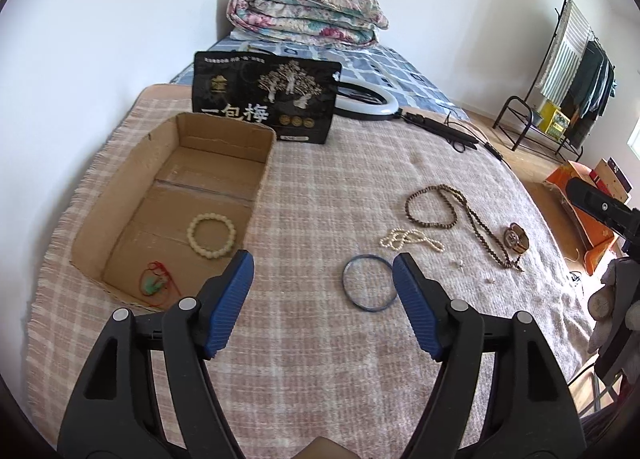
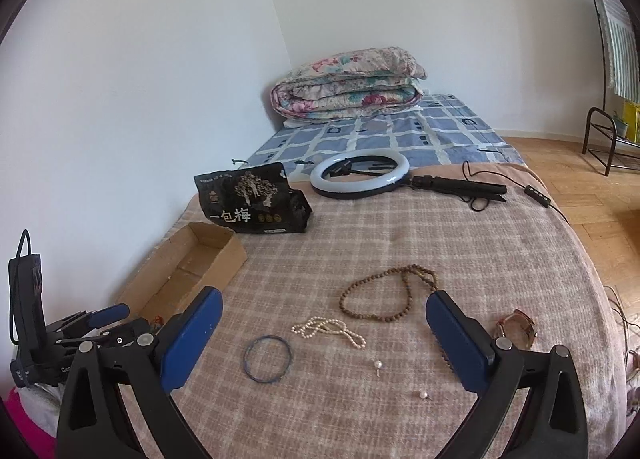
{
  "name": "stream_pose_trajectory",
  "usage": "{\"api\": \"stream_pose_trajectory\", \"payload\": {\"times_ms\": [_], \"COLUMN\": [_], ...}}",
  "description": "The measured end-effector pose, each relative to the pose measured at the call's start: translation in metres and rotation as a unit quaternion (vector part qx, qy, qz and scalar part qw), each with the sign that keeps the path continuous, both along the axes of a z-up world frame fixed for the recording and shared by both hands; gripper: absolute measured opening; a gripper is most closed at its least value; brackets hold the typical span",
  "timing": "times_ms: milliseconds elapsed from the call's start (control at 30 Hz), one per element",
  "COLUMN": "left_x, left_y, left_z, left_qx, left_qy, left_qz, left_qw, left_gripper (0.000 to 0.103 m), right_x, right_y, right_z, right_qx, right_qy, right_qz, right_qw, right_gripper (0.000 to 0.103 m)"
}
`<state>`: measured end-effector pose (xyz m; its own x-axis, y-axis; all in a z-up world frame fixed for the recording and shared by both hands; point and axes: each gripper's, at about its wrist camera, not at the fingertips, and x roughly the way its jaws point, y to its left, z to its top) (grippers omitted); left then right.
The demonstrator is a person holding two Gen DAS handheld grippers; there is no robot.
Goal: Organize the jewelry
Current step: 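Move the left tool to the blue bangle and close on its rim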
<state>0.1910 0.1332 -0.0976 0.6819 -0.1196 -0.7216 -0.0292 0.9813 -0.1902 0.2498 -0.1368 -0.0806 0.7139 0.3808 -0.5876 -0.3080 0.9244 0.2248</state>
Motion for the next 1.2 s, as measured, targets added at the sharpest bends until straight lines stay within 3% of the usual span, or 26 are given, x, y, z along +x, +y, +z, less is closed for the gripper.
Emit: {"api": "stream_pose_trajectory", "payload": {"times_ms": [433,633,933,1200], "left_x": [0.019,0.024,0.036,0.048], "left_y": [-0.045,-0.060,-0.073,-0.082], "left_z": [-0.045,-0.067,-0.092,-0.112], "left_qx": [-0.007,0.000,0.017,0.006], "left_qy": [0.052,0.065,0.064,0.063], "left_qz": [-0.032,-0.036,-0.029,-0.023], "left_qw": [0.9981,0.9972,0.9974,0.9977], "left_gripper": [0.076,0.076,0.076,0.076], "right_x": [-0.006,-0.007,-0.013,-0.015], "right_y": [-0.067,-0.086,-0.096,-0.091], "right_z": [-0.030,-0.047,-0.069,-0.079], "right_qx": [-0.033,-0.043,-0.054,-0.063], "right_qy": [-0.005,0.015,0.040,0.052], "right_qz": [-0.045,-0.050,-0.043,-0.028], "right_qw": [0.998,0.998,0.997,0.996], "right_gripper": [0.103,0.103,0.103,0.103]}}
